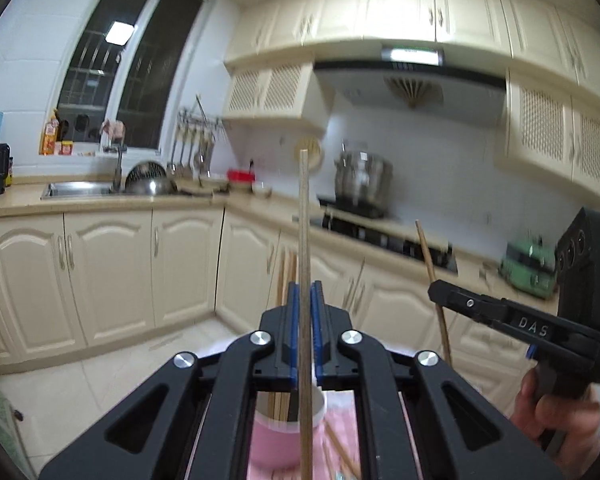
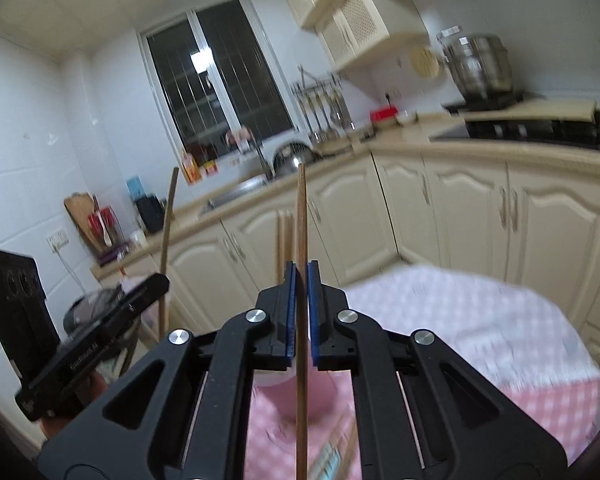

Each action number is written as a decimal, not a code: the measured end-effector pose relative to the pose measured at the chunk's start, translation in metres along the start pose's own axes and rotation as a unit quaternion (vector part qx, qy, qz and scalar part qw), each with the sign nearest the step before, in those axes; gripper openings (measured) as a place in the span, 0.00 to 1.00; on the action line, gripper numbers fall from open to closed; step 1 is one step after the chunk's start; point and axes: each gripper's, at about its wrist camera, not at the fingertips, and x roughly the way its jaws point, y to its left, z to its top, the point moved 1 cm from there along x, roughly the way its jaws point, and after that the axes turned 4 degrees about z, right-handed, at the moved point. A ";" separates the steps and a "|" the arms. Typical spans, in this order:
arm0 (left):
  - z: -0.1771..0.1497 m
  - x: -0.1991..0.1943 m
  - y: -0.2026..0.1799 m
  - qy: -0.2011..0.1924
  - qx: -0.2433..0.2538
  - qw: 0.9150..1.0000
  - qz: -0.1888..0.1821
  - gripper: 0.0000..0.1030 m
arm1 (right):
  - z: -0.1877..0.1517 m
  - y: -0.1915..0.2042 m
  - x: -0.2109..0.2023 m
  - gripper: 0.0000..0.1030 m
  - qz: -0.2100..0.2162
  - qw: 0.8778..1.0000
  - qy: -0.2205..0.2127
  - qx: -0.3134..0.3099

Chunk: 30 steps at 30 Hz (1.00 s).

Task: Organize utensils
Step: 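Lift both held chopsticks and drop them into the pink cup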

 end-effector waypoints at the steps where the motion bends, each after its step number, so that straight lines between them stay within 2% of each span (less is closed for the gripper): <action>1: 0.005 0.003 0.000 -0.008 -0.001 1.000 0.000 0.05 | 0.009 0.006 0.007 0.06 0.004 1.000 -0.013 -0.007; 7: 0.032 0.032 0.006 -0.059 -0.004 0.998 0.007 0.05 | 0.037 0.022 0.042 0.06 0.008 0.998 -0.058 -0.026; 13: 0.038 0.056 0.017 -0.070 -0.013 0.997 0.009 0.05 | 0.035 0.017 0.073 0.06 0.013 0.998 -0.066 -0.014; 24: 0.023 0.080 0.020 -0.066 -0.009 0.998 0.004 0.06 | 0.018 0.019 0.100 0.06 0.005 0.998 -0.061 -0.032; 28: 0.012 0.087 0.022 -0.053 -0.007 0.999 0.003 0.06 | 0.008 0.018 0.104 0.06 0.004 0.998 -0.038 -0.040; 30: 0.004 0.089 0.022 -0.037 0.001 0.999 0.002 0.12 | 0.003 0.016 0.106 0.07 0.002 0.999 -0.020 -0.040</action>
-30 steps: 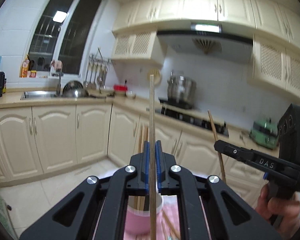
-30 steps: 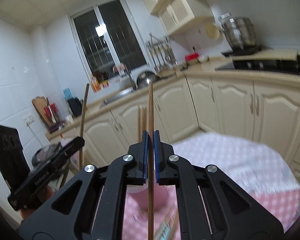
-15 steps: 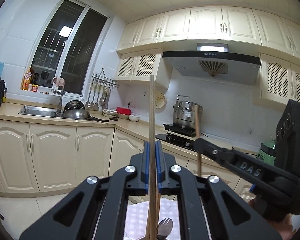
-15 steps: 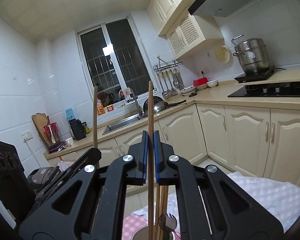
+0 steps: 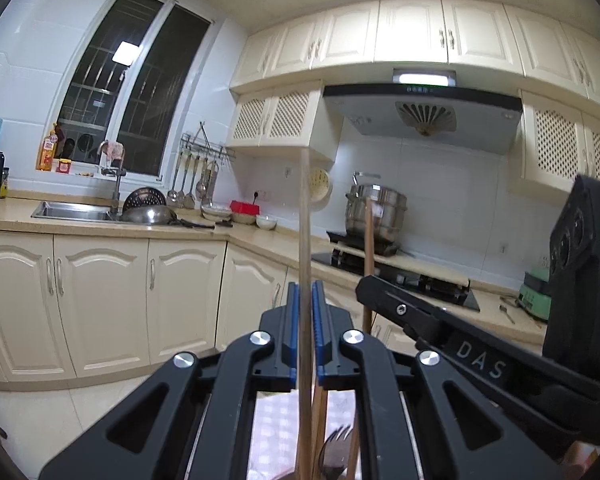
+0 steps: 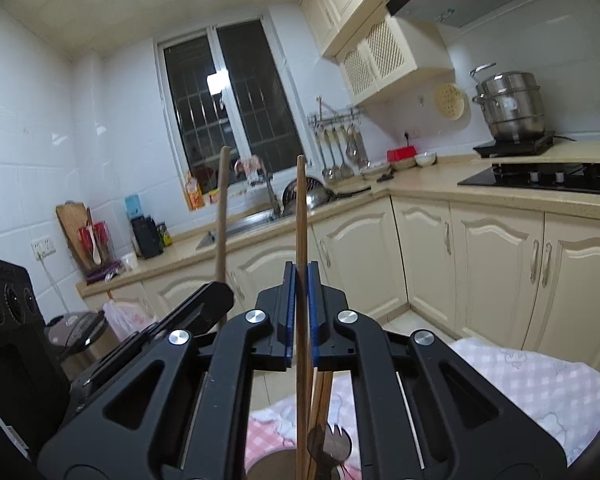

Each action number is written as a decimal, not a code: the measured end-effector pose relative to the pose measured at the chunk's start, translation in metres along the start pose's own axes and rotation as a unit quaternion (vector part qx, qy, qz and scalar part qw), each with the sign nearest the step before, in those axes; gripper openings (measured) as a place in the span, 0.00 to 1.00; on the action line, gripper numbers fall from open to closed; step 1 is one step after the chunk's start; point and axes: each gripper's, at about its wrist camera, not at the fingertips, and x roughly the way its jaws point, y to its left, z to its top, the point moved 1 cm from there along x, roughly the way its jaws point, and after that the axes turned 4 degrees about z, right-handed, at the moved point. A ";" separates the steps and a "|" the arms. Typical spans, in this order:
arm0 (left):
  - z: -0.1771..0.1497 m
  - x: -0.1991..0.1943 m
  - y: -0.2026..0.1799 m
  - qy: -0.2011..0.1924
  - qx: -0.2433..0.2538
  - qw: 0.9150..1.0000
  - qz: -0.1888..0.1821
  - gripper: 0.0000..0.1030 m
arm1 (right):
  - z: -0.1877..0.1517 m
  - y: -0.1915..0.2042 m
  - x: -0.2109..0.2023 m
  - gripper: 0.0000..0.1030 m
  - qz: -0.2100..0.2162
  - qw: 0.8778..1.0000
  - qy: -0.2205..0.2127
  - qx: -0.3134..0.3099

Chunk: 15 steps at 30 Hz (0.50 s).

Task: Organize utensils
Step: 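Lift both held chopsticks and drop them into the pink cup, then open both tools and pull them back from the pink cup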

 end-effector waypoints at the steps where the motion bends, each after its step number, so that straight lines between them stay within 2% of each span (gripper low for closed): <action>1: -0.003 -0.001 0.001 0.006 0.000 1.000 0.005 0.23 | -0.001 -0.002 -0.001 0.08 -0.006 1.000 0.004 0.001; 2: -0.004 -0.003 0.003 0.010 -0.001 1.000 0.011 0.39 | -0.002 -0.006 -0.005 0.09 -0.015 1.000 0.008 0.004; 3: -0.006 -0.005 0.006 0.011 -0.004 1.000 0.017 0.47 | -0.002 -0.009 -0.008 0.22 -0.021 1.000 0.007 0.009; 4: -0.006 -0.011 0.012 0.007 -0.012 1.000 0.021 0.60 | -0.002 -0.016 -0.016 0.53 -0.032 0.999 0.002 0.021; 5: -0.005 -0.016 0.017 0.004 -0.020 1.000 0.021 0.77 | -0.001 -0.020 -0.022 0.69 -0.036 0.999 -0.005 0.028; 6: -0.003 -0.023 0.021 0.002 -0.026 0.999 0.024 0.84 | 0.000 -0.025 -0.032 0.83 -0.034 0.999 -0.015 0.033; 9: 0.001 -0.039 0.022 -0.001 -0.010 0.999 0.034 0.89 | 0.002 -0.028 -0.049 0.83 -0.041 0.999 -0.017 0.026; 11: 0.004 -0.049 0.020 0.001 0.003 0.999 0.042 0.94 | 0.003 -0.031 -0.060 0.89 -0.042 0.999 -0.016 0.028; 12: 0.006 -0.056 0.017 0.002 0.010 0.999 0.044 0.95 | 0.003 -0.032 -0.066 0.93 -0.044 0.999 -0.014 0.030; 15: 0.008 -0.071 0.008 0.008 0.031 0.998 0.052 0.96 | 0.002 -0.035 -0.078 0.94 -0.050 0.998 -0.001 0.034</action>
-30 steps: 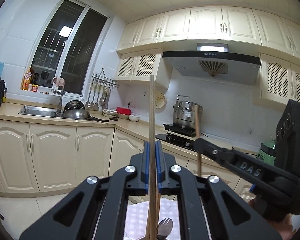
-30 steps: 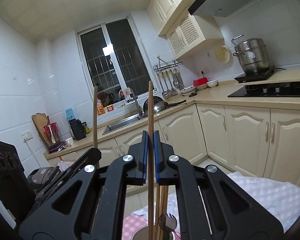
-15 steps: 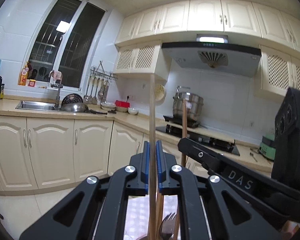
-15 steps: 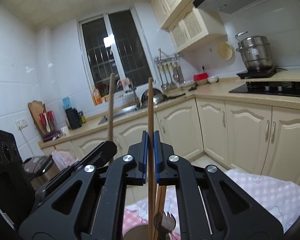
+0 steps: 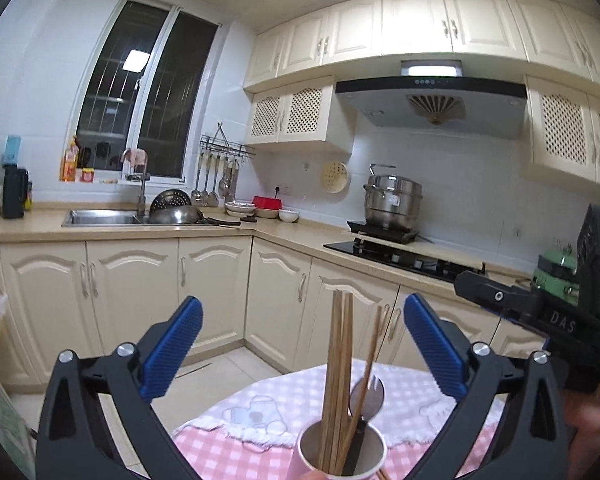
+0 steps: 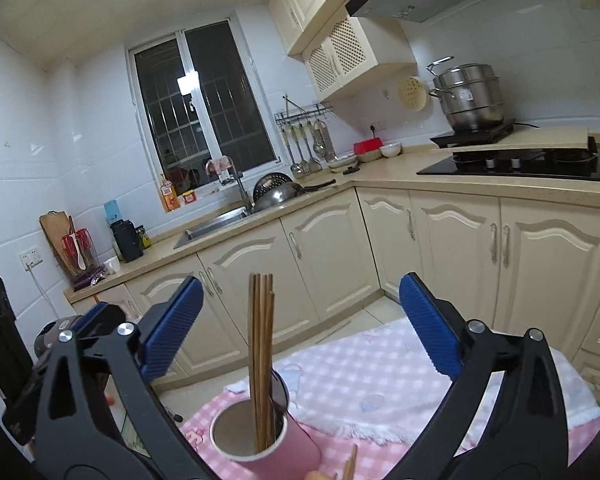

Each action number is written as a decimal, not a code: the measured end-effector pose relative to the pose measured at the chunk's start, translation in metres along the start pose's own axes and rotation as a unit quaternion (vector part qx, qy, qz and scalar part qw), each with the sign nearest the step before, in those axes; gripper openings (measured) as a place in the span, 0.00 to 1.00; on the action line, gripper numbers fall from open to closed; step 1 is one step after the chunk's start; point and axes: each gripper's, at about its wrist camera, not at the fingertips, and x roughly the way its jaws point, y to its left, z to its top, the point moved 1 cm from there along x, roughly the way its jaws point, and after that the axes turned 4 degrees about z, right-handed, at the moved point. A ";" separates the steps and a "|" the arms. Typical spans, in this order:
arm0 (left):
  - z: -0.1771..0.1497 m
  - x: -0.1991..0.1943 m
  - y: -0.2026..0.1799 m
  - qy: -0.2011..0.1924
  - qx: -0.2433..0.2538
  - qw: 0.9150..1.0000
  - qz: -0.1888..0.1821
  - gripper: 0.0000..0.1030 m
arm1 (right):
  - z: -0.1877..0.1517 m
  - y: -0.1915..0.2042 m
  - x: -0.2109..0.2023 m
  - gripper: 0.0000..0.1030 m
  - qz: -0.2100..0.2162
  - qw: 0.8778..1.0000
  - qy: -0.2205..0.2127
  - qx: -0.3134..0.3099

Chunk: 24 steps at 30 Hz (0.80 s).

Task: Organize utensils
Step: 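Open both tools and pull them back from the pink cup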

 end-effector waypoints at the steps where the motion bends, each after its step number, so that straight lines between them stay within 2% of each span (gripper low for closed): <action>1: -0.001 -0.004 -0.003 0.002 0.005 1.000 0.005 0.96 | 0.000 -0.001 -0.004 0.94 -0.002 1.000 0.004 0.002; 13: -0.006 -0.049 -0.028 0.019 0.026 0.999 0.010 0.96 | 0.004 -0.005 -0.044 0.94 -0.033 0.998 0.045 -0.004; 24: -0.007 -0.073 -0.041 0.033 0.033 0.999 0.004 0.96 | 0.001 -0.007 -0.075 0.94 -0.038 0.997 0.065 -0.002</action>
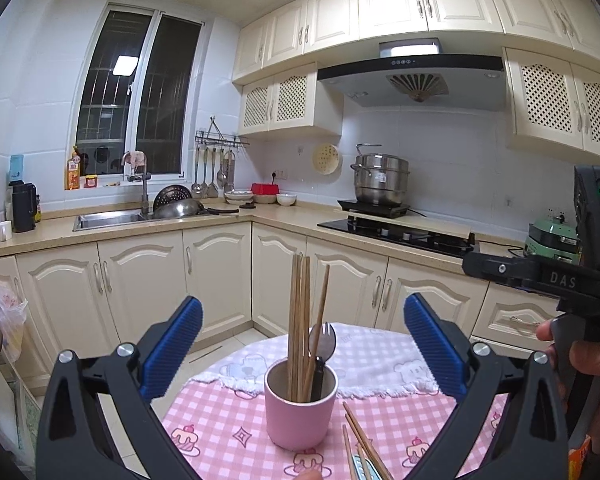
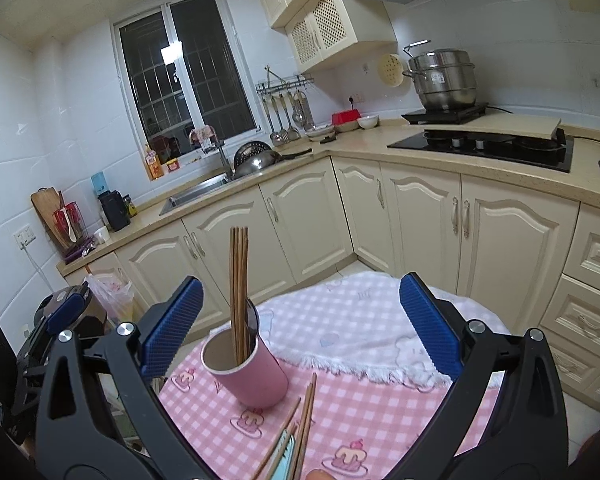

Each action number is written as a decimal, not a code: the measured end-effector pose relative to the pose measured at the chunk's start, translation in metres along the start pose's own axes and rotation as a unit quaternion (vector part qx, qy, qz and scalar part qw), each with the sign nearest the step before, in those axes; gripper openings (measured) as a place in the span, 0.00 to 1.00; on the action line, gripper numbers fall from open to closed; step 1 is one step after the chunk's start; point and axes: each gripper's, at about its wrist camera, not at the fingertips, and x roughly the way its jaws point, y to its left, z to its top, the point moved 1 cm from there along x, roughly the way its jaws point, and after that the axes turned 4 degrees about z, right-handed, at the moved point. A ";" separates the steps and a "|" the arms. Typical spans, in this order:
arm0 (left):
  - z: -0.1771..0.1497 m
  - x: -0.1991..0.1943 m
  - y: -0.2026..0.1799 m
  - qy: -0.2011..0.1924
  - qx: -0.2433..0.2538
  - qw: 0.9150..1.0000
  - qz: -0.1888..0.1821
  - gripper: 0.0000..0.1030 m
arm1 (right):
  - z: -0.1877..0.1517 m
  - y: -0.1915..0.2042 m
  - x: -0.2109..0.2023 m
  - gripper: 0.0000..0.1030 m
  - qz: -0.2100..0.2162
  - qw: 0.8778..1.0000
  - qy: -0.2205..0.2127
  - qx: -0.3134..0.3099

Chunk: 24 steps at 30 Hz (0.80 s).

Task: Organize utensils
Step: 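Open both tools and pull them back from the pink cup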

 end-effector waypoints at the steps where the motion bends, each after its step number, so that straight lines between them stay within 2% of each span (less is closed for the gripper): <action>1: -0.001 0.000 0.000 0.005 0.000 1.000 0.000 0.96 | -0.003 -0.002 -0.001 0.94 -0.001 1.000 0.005 0.000; 5: -0.008 0.000 0.000 0.021 -0.003 1.000 0.002 0.96 | -0.015 -0.010 -0.002 0.94 -0.006 1.000 0.030 0.006; 14: -0.041 0.013 0.004 0.085 -0.002 0.996 0.000 0.96 | -0.053 -0.028 0.008 0.94 -0.025 0.995 0.094 0.019; 24: -0.075 0.029 -0.003 0.150 0.020 0.988 -0.007 0.96 | -0.081 -0.030 0.020 0.94 -0.025 0.990 0.140 0.013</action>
